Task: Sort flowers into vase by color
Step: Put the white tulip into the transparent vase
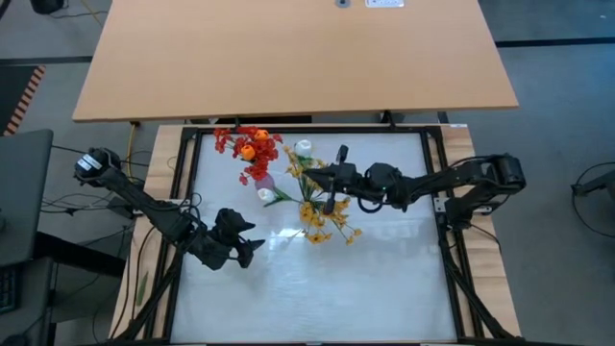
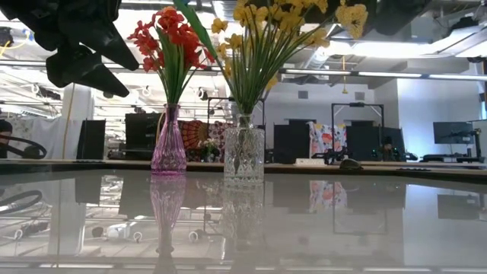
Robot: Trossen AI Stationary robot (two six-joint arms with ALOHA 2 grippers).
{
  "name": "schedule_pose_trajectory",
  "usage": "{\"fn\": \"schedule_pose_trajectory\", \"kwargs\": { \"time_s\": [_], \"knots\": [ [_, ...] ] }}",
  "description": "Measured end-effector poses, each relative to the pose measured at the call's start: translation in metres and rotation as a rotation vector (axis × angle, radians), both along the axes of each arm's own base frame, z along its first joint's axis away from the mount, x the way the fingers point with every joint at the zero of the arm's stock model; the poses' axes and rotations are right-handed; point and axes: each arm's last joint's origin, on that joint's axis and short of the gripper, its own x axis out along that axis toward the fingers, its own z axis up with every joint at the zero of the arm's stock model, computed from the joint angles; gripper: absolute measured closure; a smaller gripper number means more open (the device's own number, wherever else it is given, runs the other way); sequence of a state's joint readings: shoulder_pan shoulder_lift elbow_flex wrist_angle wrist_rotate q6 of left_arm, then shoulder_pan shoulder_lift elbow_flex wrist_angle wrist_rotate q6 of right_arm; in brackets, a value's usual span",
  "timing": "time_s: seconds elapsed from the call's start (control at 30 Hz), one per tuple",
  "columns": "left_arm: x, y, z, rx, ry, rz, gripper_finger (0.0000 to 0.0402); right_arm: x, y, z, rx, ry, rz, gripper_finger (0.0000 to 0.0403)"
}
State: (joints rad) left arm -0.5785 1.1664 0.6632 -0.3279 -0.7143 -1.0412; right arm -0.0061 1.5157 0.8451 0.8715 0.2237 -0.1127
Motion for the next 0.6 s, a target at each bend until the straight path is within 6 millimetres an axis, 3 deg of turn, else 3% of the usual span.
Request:
{"fn": "schedule_pose_trajectory", "kwargs": {
  "time_s": [0.4,0.6],
  "knots": [
    [0.000,0.000,0.000,0.008,0.006,-0.006,0.0108,0.016,0.000,-0.026,0.025,0.031,-0.043,0.0385],
    [0.000,0.000,0.000,0.027,0.014,-0.019,0.0108,0.016,0.000,-0.027,0.034,0.034,-0.058,0.0385]
  ]
}}
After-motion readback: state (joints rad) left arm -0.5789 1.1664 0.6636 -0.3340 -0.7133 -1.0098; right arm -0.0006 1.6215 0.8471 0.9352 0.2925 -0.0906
